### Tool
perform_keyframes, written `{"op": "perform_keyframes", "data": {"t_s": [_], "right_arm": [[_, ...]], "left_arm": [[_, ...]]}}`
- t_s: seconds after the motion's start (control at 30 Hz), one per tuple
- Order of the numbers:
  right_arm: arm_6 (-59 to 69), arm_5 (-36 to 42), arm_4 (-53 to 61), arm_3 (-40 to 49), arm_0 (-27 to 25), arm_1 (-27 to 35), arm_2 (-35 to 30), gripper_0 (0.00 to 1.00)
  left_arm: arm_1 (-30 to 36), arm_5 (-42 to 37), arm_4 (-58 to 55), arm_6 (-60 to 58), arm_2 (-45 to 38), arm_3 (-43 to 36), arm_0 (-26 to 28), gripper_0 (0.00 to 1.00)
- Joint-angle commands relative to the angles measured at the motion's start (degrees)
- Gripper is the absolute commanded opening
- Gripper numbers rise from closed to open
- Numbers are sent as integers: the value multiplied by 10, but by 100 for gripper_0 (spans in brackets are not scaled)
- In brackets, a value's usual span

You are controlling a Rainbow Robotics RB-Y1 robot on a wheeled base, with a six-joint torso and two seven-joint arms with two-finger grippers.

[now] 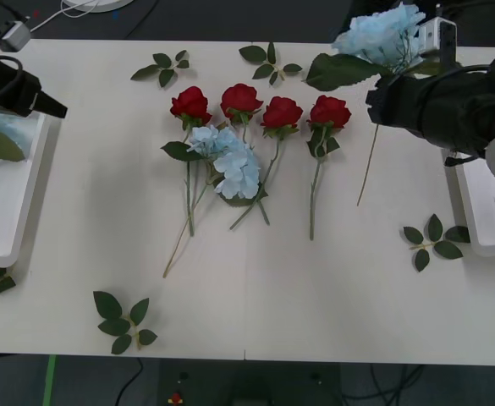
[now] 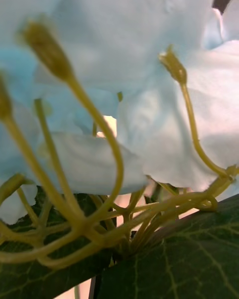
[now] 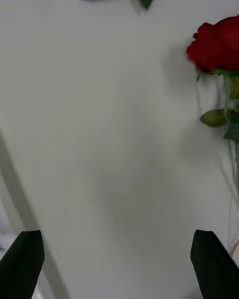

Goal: Place the red flowers into the right box and the blue flowers into the left box. If a person shows an open palm, hand one flower to the person first, then continue sorting.

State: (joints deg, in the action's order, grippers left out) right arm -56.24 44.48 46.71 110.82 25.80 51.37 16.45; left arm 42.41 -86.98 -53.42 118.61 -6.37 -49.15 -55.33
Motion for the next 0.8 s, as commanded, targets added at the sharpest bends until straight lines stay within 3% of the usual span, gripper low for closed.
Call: {"op": "perform_keyframes", "data": {"t_s": [0.03,0.27,0.4,0.63,0.8], "right_arm": [[-131,-85,47,40,-13,14,-17,0],[-247,-115,146,70,-8,-29,-24,0],[-295,-70,231,74,4,-57,-32,0],[-397,83,410,70,15,-122,-100,0],[-486,88,448,64,30,-141,-101,0]], "left_arm": [[-58,4,49,-155,72,-81,-50,85],[-106,6,75,-207,75,-98,-75,85],[-109,-1,64,-175,65,-104,-78,86],[-123,-142,10,39,-85,-118,-77,85],[-140,-230,2,192,-209,-126,-59,85]]}}
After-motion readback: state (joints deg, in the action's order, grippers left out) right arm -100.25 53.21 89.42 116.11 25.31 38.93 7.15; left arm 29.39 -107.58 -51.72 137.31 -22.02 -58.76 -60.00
